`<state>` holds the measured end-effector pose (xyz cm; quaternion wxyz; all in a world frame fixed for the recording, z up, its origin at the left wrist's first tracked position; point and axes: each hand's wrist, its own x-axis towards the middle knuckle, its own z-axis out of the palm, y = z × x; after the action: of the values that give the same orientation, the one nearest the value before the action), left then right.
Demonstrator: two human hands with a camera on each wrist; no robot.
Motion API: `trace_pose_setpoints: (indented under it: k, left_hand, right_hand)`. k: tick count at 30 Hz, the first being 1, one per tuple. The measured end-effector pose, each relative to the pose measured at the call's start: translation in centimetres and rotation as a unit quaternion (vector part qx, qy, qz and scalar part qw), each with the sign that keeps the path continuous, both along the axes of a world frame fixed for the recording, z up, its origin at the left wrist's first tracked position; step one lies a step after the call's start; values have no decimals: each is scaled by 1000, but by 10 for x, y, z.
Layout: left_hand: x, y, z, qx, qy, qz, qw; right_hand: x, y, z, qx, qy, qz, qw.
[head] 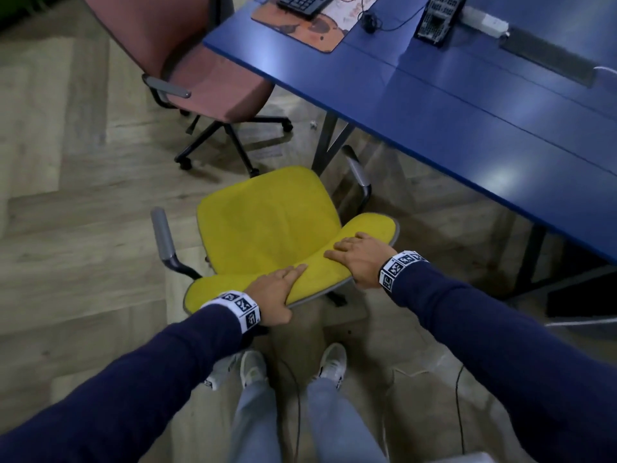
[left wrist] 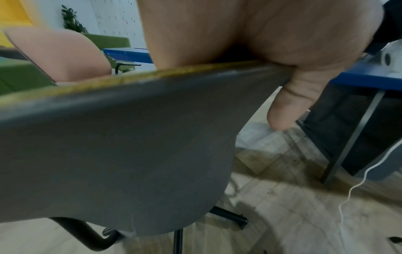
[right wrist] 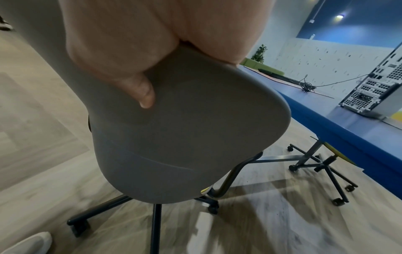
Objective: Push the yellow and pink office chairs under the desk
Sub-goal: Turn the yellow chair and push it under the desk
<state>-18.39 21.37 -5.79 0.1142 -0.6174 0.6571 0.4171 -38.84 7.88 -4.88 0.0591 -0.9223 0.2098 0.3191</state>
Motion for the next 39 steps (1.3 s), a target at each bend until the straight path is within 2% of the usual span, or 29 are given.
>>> trace_pose_setpoints:
  k: [8,13,19,23,39]
  left_hand:
    - [17,24,13,-29,-38,-10,999]
    - [40,43,20,-25,-55,-50,997]
    - [52,69,28,-53,-110,-32,992]
    - [63,95,28,-86,-119,-26,989]
    - [18,118,25,-75,-88,-166,979]
  right_hand:
    - [12,44,1,-17,-26,-62,998]
    - [25,86,4,-16,-20,-102,994]
    - [29,124,4,-19,-26,-134,990]
    - [24,150,4,-19,-30,-156,987]
    - [-41,230,2,-15,-4,-252,968]
